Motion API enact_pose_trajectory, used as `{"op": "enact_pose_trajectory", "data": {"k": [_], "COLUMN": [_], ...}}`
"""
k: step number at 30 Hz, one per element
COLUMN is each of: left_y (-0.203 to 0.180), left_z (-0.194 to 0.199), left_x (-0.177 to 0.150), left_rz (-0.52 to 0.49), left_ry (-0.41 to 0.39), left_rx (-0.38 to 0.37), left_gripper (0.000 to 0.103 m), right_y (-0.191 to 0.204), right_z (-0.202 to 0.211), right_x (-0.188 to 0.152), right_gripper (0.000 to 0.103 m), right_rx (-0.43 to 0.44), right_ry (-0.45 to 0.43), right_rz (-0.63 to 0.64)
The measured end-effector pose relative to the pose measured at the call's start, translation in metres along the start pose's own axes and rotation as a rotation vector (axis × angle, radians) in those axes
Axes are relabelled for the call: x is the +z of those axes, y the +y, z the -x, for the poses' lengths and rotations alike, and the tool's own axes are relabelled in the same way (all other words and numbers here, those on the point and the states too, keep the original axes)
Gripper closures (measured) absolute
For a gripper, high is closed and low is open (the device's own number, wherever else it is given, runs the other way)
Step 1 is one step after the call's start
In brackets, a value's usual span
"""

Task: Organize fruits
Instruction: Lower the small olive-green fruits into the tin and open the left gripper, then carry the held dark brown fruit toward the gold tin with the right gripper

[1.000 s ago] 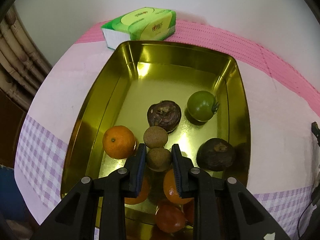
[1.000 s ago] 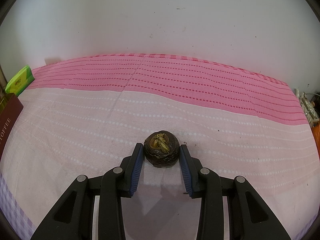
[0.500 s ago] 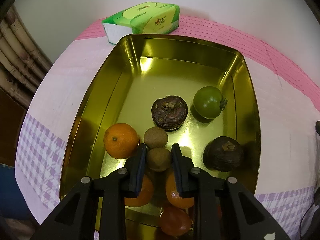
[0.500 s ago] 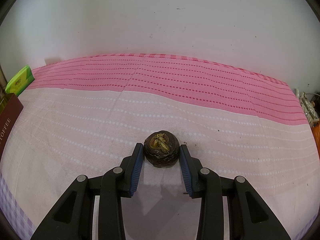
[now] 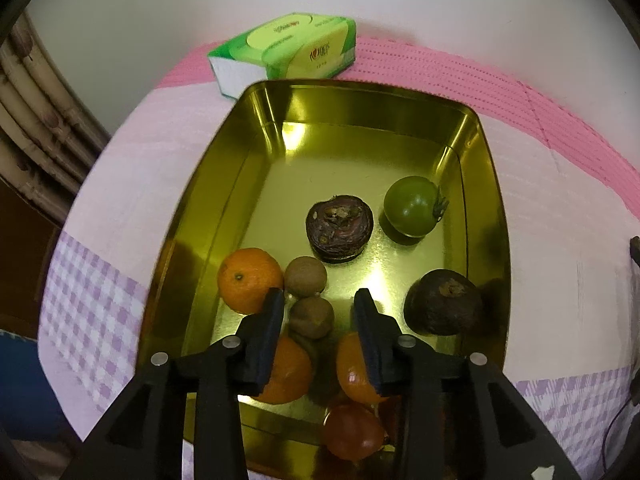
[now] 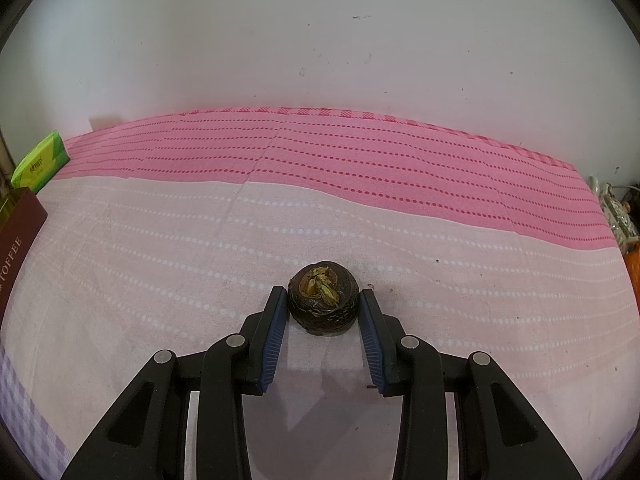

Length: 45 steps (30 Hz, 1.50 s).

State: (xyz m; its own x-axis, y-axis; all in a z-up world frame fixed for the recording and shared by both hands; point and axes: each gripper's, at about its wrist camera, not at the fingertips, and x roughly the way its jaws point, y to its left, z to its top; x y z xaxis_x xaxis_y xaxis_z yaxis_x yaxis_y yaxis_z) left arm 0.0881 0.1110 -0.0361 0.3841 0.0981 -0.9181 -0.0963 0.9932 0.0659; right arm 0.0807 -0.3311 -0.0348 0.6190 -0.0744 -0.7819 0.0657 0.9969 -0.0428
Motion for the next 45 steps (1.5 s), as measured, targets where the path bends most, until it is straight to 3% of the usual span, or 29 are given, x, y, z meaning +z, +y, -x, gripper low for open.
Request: {"op": "enact_pose_trajectory", "data": {"k": [8,25,45], "left_y": [0.002,0.010,0.023], "left_z": [0.026,0.042,0.058], "left_x": [-0.004,-0.013,-0.031], "left_rz": [-0.006,-0.011,-0.021], "left_ry": [-0.053,-0.090,-0.141], "left_rx": [-0.020,-0.036,-0.018], "left_gripper": [0.055,0.033,0.024], "right_y": [-0.001,0.007,0.080], "right_z": [0.000,-0.002,0.025], "right_x": [0.001,0.007,-0.016], "right_gripper": [0.065,0.066,0.066], "right_rx": [0.006,-0.006,0.088], "right_ry": [0.003,0.047,0.071], "right_rz": [-0.010,-0.023,0.073]}}
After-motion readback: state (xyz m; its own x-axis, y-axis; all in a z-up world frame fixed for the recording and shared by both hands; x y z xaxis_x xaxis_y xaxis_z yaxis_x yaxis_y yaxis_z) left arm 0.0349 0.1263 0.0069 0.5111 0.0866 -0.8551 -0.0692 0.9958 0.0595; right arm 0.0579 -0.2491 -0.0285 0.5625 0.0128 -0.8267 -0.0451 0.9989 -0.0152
